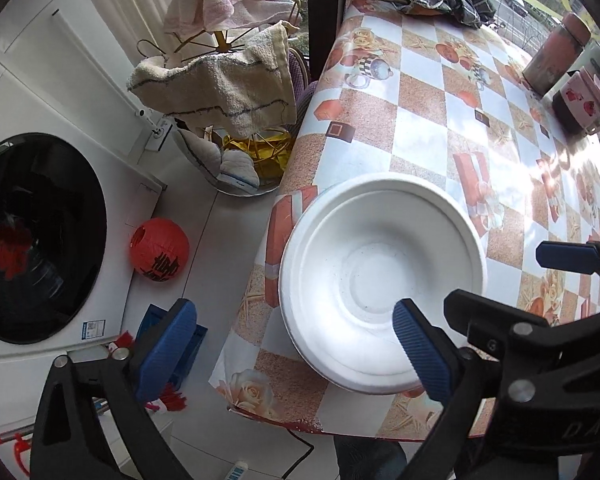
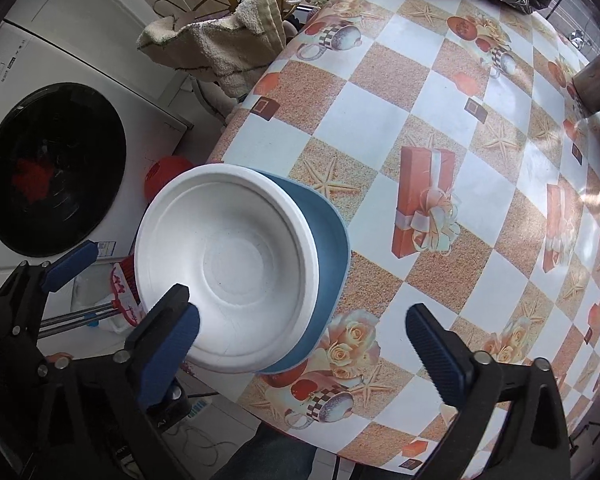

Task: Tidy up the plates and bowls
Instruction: 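Lower the bowl stack onto the light-blue plate and open both grippers, then withdraw both open grippers from the bowls on the plates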

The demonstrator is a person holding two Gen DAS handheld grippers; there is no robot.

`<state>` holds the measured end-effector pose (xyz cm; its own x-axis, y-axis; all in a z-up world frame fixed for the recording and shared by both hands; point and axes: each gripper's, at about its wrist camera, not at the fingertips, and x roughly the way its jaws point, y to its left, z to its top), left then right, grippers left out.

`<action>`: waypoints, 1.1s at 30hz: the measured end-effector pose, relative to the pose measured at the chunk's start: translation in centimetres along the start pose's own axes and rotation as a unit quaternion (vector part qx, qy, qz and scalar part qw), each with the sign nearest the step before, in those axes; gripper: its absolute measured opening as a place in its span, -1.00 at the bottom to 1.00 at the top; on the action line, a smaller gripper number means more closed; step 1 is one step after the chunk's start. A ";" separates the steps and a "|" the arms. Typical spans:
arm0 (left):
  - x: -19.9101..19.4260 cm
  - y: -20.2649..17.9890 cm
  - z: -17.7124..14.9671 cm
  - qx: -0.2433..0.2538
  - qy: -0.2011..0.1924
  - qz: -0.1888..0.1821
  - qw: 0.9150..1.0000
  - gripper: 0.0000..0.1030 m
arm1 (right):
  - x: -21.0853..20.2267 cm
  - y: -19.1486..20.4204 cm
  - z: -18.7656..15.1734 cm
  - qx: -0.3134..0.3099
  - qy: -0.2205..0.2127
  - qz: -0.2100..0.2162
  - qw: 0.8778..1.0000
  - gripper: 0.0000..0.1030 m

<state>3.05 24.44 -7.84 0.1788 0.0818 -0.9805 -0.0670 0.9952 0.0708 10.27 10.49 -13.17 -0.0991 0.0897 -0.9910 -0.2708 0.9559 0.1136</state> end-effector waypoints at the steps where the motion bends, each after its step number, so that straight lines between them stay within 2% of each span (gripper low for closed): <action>1: -0.4 0.1 0.0 -0.006 -0.005 -0.002 1.000 1.00 | -0.4 -0.2 -0.1 0.007 -0.009 -0.002 1.000 1.00; 5: -1.8 -0.4 0.1 -0.002 -0.020 0.021 1.000 1.00 | -2.1 -0.2 -0.8 0.004 -0.043 -0.009 0.999 1.00; 8: -2.3 -0.7 0.1 0.008 -0.015 0.014 1.000 1.00 | -2.8 0.0 -1.1 -0.004 -0.054 -0.011 0.998 1.00; 13: -2.6 -0.8 -0.4 0.009 -0.004 0.003 1.000 1.00 | -3.5 0.2 -1.4 -0.015 -0.055 -0.007 0.998 1.00; 19: -2.7 -1.5 -1.2 0.020 0.004 0.009 1.000 1.00 | -3.8 1.1 -1.7 -0.044 -0.055 -0.002 0.998 1.00; 33: -2.6 -2.4 -1.7 0.029 0.009 0.024 0.999 1.00 | -5.0 0.3 -1.8 -0.042 -0.065 0.000 0.997 1.00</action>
<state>1.03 21.80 -5.78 0.1597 0.1294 -0.9787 -0.0176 0.9916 0.1282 8.92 9.80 -8.09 0.0239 0.1312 -0.9911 -0.3497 0.9298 0.1146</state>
